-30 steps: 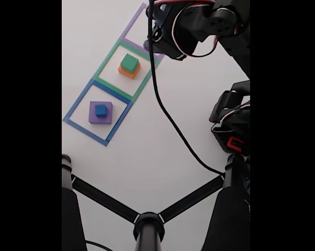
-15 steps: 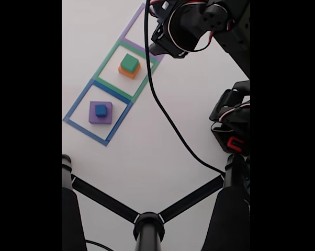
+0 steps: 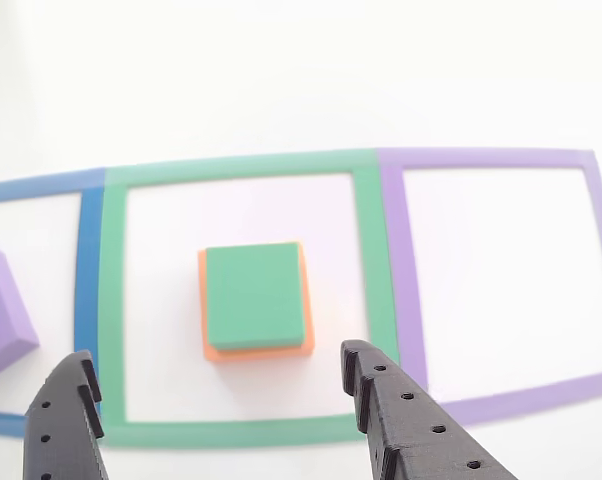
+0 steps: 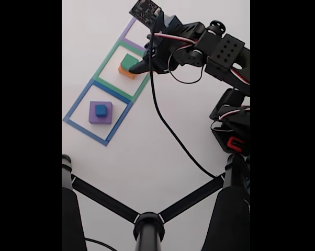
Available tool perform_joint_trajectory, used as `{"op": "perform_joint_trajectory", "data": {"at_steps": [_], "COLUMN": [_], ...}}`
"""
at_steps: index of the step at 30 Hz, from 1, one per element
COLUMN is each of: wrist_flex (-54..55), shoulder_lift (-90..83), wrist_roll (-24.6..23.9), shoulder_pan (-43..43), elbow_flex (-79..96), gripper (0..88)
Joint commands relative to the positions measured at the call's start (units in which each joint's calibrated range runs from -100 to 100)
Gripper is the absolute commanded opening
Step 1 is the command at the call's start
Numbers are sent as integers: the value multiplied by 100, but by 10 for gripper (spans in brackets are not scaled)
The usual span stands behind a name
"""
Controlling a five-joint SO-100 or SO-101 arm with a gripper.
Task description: Tower of hanoi
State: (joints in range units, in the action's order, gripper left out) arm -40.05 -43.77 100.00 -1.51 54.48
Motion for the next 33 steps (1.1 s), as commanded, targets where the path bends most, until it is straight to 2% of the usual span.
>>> {"op": "perform_joint_trajectory", "data": {"at_steps": [1, 6, 16, 27, 33], "wrist_flex": [2042, 3871, 6380, 8388, 9100], "shoulder_lift": [-102, 363, 1805, 3456, 4129], "wrist_roll": [0, 0, 0, 0, 0], "shoulder_pan": [-66, -89, -127, -81, -89], "elbow_flex": [1035, 1953, 2544, 2616, 2607], "gripper": [310, 331, 350, 354, 350]}}
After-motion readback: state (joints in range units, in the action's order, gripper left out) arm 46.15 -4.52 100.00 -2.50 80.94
